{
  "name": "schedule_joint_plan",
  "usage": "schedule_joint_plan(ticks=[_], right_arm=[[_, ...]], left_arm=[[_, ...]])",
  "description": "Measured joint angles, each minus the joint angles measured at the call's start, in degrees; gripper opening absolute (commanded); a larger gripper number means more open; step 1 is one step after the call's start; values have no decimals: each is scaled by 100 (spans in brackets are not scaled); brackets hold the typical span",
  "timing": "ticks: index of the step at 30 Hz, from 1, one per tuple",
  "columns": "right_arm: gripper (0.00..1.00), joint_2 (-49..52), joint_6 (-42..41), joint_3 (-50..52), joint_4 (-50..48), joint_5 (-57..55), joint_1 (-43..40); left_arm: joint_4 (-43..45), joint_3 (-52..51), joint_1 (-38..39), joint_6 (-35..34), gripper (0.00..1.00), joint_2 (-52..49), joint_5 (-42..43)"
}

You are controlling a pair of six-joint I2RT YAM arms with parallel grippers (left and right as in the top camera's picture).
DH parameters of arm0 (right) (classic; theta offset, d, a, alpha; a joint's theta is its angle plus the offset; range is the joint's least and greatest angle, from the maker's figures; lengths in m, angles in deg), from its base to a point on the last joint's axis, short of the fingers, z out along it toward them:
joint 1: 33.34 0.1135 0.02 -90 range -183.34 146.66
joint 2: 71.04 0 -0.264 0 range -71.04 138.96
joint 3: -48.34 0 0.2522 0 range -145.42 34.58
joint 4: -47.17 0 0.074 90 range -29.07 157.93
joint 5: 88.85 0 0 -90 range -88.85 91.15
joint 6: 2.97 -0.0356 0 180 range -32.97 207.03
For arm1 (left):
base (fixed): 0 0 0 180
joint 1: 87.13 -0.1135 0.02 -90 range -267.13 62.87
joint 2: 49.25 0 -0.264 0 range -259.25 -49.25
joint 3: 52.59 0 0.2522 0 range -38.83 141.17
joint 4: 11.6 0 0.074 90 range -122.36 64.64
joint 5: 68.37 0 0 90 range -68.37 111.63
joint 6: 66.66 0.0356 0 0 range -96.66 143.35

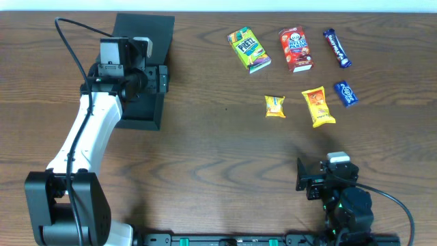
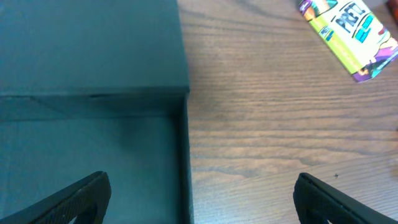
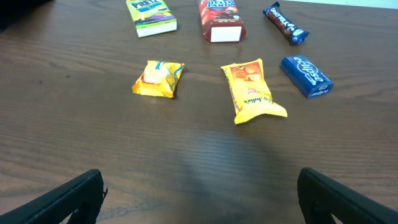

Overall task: Pack container
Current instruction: 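Move the left gripper forward to the black box's left side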

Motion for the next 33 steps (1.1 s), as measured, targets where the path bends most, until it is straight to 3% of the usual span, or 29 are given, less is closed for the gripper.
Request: schedule_joint_plan(ticks=[13, 22, 24, 25, 33], right_arm=[[99, 0, 0, 0, 0, 0, 0], [99, 0, 2, 0, 0, 0, 0], [99, 0, 0, 0, 0, 0, 0], [99, 0, 0, 0, 0, 0, 0], [99, 0, 0, 0, 0, 0, 0]], left_arm=[[-111, 2, 0, -4, 95, -258, 70], [-260, 2, 232, -7, 96, -815, -505], [-278, 2, 367, -9, 100, -903, -704], [-284, 2, 446, -13, 92, -946, -815], [-289, 2, 887, -166, 57, -1062, -1687]])
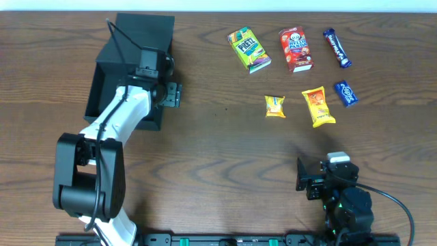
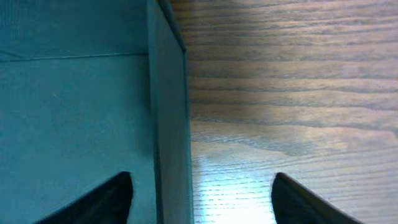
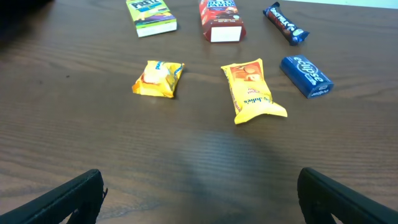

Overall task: Pack container
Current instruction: 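Move the left gripper forward to the black box's left side, then push the black box rightward toward the snacks with the left gripper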

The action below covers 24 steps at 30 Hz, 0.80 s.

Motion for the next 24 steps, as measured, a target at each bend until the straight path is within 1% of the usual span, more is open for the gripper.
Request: schedule_joint_plan(ticks=[1, 3, 6, 9, 11, 13, 16, 24], right_arm=[[99, 0, 2, 0, 0, -2, 0], [99, 0, 0, 0, 0, 0, 0], [99, 0, 0, 0, 0, 0, 0], [99, 0, 0, 0, 0, 0, 0], [99, 0, 0, 0, 0, -2, 0], [99, 0, 0, 0, 0, 0, 0], [99, 0, 0, 0, 0, 0, 0], [99, 0, 0, 0, 0, 0, 0]], left_arm=[[-2, 0, 11, 0, 51, 0, -61], [-4, 0, 15, 9, 43, 0, -164], [-7, 0, 15, 22, 35, -11, -238], [-7, 0, 15, -24, 31, -61, -284], [-9, 0, 15, -81, 26, -129, -304], [-2, 0, 15, -122, 17, -177, -310], [11, 0, 15, -221, 6, -195, -339], [39, 0, 46, -763, 6, -195, -297]])
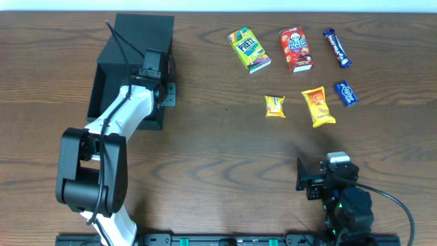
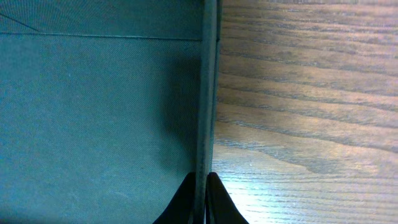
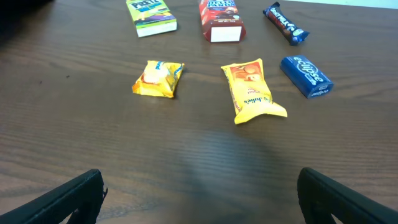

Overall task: Pack container
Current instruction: 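Push the black box rightward toward the snacks with the left gripper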

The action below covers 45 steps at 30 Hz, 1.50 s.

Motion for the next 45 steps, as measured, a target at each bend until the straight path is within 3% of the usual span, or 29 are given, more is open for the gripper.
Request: schedule_joint_plan(ticks=[16, 26, 45], right_arm=[[99, 0, 0, 0, 0, -2, 0], [99, 0, 2, 0, 0, 0, 0], [99, 0, 0, 0, 0, 0, 0]], left_arm=[[442, 0, 1513, -1657, 6, -9, 0], [614, 0, 2389, -2326, 6, -9, -2], [774, 0, 2879, -2551, 6, -9, 133]])
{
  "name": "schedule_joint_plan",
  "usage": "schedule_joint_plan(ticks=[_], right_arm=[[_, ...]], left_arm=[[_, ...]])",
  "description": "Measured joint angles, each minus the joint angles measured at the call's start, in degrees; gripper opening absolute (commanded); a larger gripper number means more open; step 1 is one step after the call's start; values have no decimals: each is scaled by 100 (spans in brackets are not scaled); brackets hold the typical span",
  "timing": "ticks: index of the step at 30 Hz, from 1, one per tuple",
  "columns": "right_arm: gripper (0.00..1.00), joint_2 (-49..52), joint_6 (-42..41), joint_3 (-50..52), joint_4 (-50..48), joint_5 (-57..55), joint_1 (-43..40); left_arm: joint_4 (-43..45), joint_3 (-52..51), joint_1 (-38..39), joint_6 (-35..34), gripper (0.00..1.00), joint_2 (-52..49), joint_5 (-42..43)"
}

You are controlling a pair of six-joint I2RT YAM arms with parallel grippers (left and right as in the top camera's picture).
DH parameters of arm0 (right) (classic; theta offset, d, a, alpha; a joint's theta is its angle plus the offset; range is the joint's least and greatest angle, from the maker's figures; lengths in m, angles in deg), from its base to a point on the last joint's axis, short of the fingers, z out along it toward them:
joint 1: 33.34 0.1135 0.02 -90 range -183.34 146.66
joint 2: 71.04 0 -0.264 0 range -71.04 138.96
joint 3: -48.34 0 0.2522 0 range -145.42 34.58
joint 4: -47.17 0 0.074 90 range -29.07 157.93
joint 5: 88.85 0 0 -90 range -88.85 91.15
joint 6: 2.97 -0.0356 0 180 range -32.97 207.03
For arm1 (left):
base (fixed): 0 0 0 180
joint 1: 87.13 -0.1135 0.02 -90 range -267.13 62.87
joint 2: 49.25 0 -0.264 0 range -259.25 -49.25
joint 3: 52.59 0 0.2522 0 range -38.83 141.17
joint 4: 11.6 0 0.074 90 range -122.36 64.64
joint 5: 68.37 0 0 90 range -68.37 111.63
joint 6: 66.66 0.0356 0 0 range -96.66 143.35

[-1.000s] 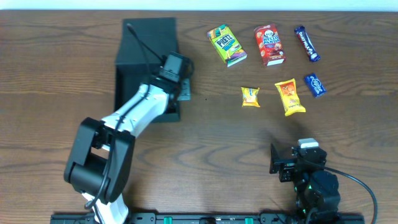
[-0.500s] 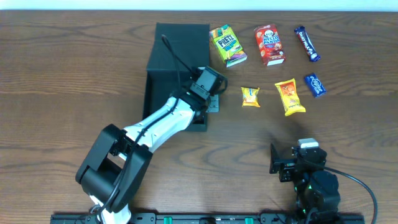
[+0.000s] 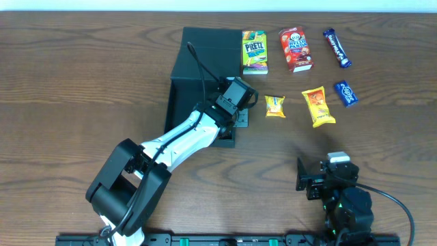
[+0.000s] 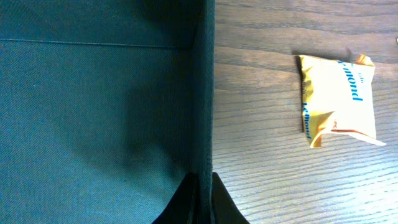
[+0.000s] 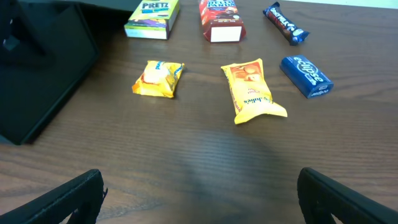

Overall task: Pack container
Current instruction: 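Push the black box rightward toward the snacks with the left gripper, then pull the left gripper back beside the box's left side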

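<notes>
The black open container (image 3: 198, 68) stands mid-table, its right side against a green Pretz box (image 3: 255, 52). My left gripper (image 3: 237, 113) is shut on the container's right wall (image 4: 203, 93), which runs up between the fingertips in the left wrist view (image 4: 200, 200). A small yellow packet (image 4: 339, 99) lies just right of that wall. A larger yellow packet (image 3: 318, 106), a red box (image 3: 295, 49), a dark blue bar (image 3: 336, 47) and a blue packet (image 3: 345, 93) lie further right. My right gripper (image 5: 199, 199) is open near the table's front edge, holding nothing.
The container's raised lid (image 3: 205, 41) stands at its far side. The right arm's base (image 3: 345, 205) sits at the front right. Bare wood table (image 3: 82, 82) shows left of the container and in front of the snacks.
The container has moved from the table's left side to the middle, with my left gripper still shut on its right wall. The green Pretz box now lies straight against it. The right arm has not moved.
My left gripper was open over the container at the table's left. Then it straddled the right wall, open. Then it was shut on that wall. Now the container stands beside the snacks, still held. The right gripper stayed open and still throughout.
</notes>
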Motion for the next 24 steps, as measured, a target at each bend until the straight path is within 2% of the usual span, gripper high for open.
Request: schedule_joint_plan(ticks=[1, 2, 4, 7, 13, 17, 21, 24], right_arm=[[99, 0, 0, 0, 0, 0, 0], [99, 0, 0, 0, 0, 0, 0], [99, 0, 0, 0, 0, 0, 0], [99, 0, 2, 0, 0, 0, 0], [99, 0, 2, 0, 0, 0, 0], [99, 0, 0, 0, 0, 0, 0], [99, 0, 0, 0, 0, 0, 0], [99, 0, 0, 0, -2, 0, 0]], left_arm=[[4, 0, 0, 0, 6, 0, 13], [13, 0, 2, 0, 13, 0, 17], [35, 0, 4, -24, 47, 0, 48], [90, 0, 28, -61, 79, 0, 116], [-133, 157, 39, 105, 92, 2, 120], [-579, 487, 42, 431, 94, 155, -31], [-1462, 874, 44, 654, 96, 852, -437], [-2138, 994, 24, 723, 96, 1569, -1113]])
